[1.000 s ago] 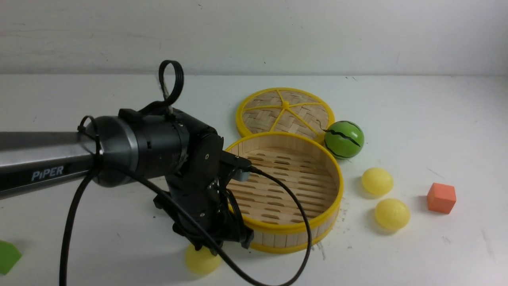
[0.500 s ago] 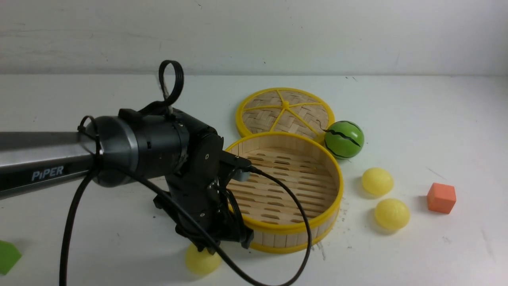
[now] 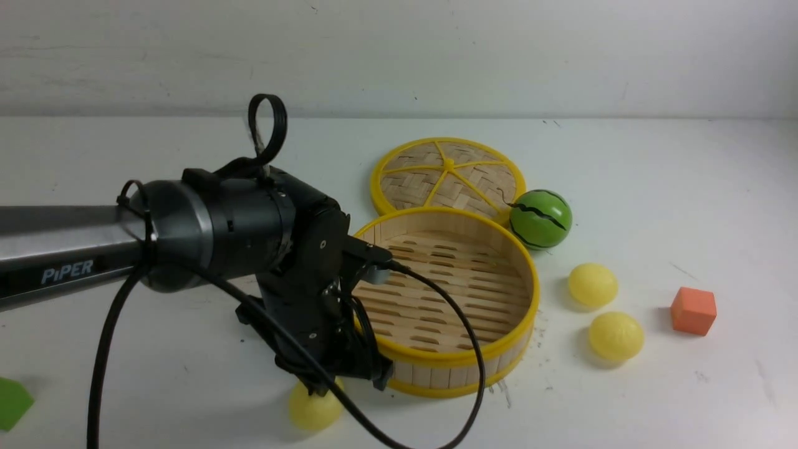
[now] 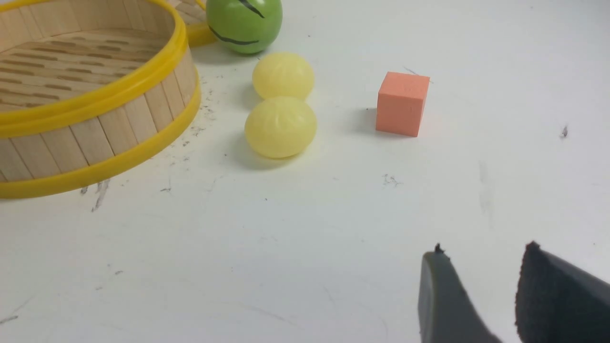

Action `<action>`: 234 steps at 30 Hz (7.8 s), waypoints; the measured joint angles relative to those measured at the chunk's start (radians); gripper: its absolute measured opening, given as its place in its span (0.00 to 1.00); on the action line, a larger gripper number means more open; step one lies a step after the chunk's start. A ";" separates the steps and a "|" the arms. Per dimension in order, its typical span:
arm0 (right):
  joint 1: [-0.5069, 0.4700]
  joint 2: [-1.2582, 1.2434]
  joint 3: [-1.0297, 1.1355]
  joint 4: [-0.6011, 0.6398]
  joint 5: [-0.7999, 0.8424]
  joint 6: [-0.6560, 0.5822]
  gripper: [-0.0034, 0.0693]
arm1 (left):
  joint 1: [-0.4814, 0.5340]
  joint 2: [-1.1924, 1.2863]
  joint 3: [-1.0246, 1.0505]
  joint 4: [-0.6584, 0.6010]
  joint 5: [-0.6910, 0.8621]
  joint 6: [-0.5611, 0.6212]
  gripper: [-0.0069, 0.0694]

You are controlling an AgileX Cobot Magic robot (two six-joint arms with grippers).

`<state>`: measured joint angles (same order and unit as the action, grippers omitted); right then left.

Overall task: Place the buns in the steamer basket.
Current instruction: Use the left arm to put the steamed stuffed bun into the steamer, then use the left arm to grab a steamed stuffed bun, then use the left arm to put the steamed stuffed bun into the steamer, then use the right arm to grab a steamed stuffed bun

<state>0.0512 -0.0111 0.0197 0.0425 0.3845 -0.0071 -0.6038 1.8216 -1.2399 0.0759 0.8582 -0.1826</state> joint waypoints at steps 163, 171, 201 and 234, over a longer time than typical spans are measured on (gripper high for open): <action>0.000 0.000 0.000 0.000 0.000 0.000 0.38 | -0.012 -0.429 -0.233 -0.125 0.137 0.050 0.07; 0.000 0.000 0.000 0.000 0.000 0.000 0.38 | -0.012 -0.898 0.423 -0.161 -0.308 0.050 0.07; 0.000 0.101 -0.136 0.521 -0.156 0.134 0.38 | -0.012 -1.310 1.159 -0.264 -1.005 0.055 0.07; 0.178 1.848 -1.342 0.038 0.549 0.109 0.32 | -0.012 -1.310 1.159 -0.264 -0.999 0.055 0.08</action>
<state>0.2288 1.8368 -1.3222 0.0802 0.9338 0.1016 -0.6155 0.5111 -0.0804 -0.1882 -0.1412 -0.1276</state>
